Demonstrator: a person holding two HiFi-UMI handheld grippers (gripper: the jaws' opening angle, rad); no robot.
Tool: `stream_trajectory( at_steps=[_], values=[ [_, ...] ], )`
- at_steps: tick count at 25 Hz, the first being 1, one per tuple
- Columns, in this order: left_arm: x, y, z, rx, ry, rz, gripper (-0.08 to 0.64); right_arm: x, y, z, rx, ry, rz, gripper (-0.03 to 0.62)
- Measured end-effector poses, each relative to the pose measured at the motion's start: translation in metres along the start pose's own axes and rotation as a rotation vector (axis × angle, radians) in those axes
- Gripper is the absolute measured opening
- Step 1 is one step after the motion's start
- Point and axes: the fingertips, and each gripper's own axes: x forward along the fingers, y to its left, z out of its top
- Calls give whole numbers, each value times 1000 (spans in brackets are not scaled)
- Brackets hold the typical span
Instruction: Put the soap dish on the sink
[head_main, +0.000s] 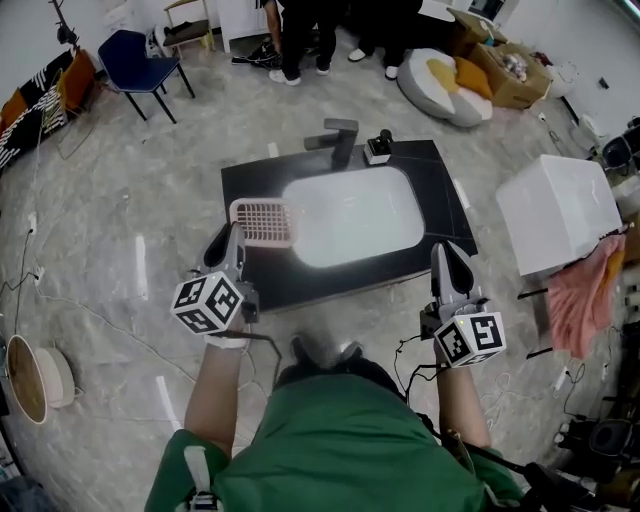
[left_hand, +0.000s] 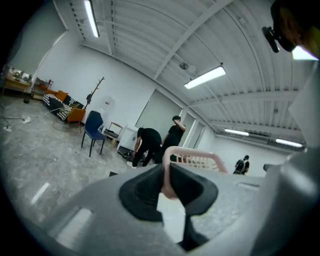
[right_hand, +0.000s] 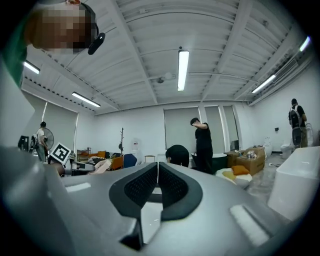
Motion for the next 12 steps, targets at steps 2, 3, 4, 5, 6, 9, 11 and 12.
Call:
stream_trajectory(
  at_steps=[2, 3, 4, 5, 6, 9, 11, 12],
  values=[
    [12, 10, -3, -22, 5, 15, 43, 16, -3, -4, 3, 9, 11, 8],
    [18, 14, -5, -28, 9, 23, 43, 24, -6, -7, 7, 15, 17, 8],
    [24, 16, -8, -33, 13, 30, 43, 33, -9, -11, 12, 22, 24, 8],
    [31, 19, -9, -37, 18, 37, 43, 42, -12, -14, 19, 28, 32, 8],
    [38, 21, -11, -38, 23, 44, 43, 51, -14, -18, 28, 32, 42, 8],
    [61, 30, -13, -30, 47, 71, 43, 83, -21, -22, 55, 39, 80, 8],
    [80, 36, -15, -25, 67, 98, 43, 109, -29, -24, 65, 43, 115, 8],
    [89, 41, -17, -27, 79, 114, 43, 123, -34, -25, 72, 48, 132, 8]
  ],
)
